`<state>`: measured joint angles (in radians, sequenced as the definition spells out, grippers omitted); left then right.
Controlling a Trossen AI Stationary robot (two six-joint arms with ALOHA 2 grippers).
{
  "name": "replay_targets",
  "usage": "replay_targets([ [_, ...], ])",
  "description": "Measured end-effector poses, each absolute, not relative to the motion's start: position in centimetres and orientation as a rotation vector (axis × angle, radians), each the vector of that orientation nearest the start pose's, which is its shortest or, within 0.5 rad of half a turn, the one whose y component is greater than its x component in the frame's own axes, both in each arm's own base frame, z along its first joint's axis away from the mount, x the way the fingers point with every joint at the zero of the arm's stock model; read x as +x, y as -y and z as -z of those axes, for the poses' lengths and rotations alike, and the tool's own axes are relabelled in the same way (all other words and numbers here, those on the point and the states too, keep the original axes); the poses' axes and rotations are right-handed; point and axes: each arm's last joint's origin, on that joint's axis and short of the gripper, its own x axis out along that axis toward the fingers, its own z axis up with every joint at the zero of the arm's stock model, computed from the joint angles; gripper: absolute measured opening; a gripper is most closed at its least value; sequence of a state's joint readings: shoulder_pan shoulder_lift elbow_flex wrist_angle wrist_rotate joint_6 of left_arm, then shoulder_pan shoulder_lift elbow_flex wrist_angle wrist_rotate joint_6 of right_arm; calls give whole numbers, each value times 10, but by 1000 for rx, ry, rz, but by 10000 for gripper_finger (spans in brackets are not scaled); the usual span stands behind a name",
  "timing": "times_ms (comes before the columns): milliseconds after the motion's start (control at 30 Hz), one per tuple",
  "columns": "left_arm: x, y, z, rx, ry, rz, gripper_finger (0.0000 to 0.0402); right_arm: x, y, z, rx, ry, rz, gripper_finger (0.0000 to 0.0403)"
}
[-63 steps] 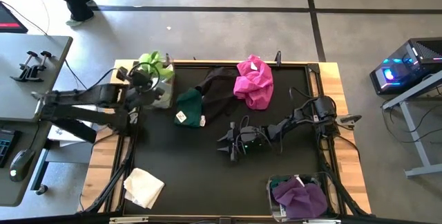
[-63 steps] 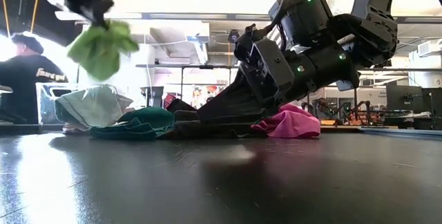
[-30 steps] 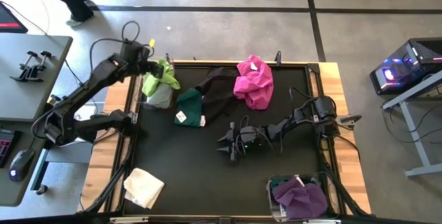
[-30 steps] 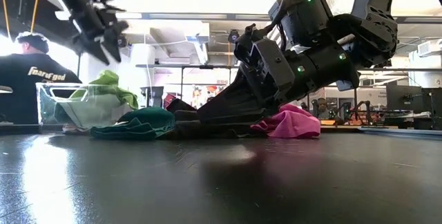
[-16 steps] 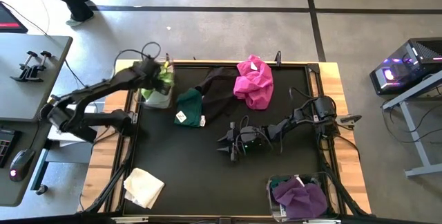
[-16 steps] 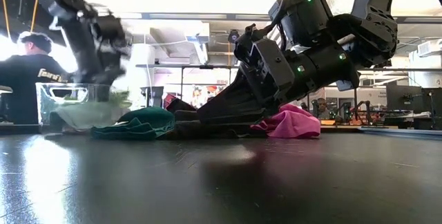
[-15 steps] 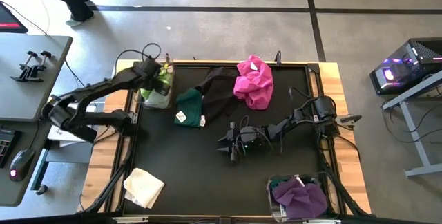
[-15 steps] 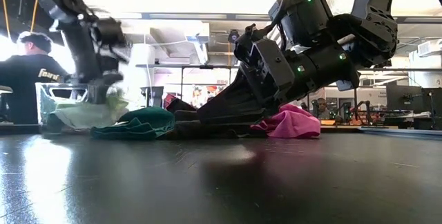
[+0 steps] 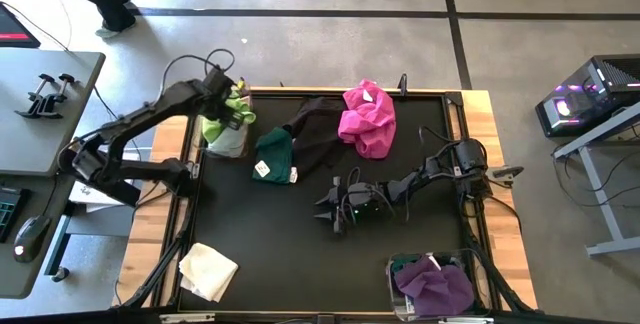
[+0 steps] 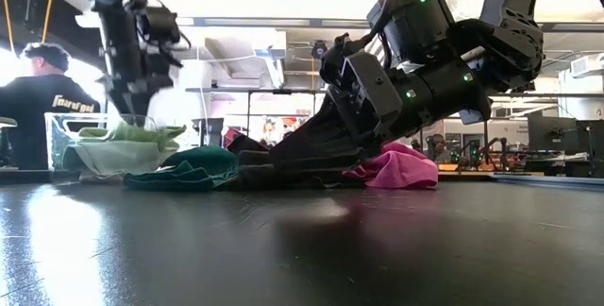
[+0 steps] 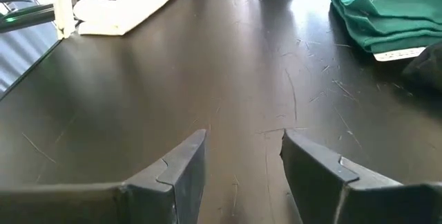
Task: Sort towels by color in basket
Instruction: Put the light green towel into the top transparent bin, then put the white towel into the top transparent bin
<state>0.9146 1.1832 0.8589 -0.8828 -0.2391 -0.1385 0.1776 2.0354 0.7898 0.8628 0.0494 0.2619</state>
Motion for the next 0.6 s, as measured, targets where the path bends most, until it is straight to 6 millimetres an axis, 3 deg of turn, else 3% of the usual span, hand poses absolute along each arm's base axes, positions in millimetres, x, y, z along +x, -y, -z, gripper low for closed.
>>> replay_targets([
  [133,118,-153,-268,-530,-1104,-1086,131,357,-63,-90,215,-400,-75,179],
  [267,120,-128,-282,-508,-1036,-1025,131,357,-62,-90,213,-398,-68,179],
  [433,123,-91,-277,-502,-980,-890,131,357,-62,-90,220,-399,-64,179],
  [600,131,-55,-258,-509,-897,-700,131,357,-62,-90,223,-402,-63,179],
])
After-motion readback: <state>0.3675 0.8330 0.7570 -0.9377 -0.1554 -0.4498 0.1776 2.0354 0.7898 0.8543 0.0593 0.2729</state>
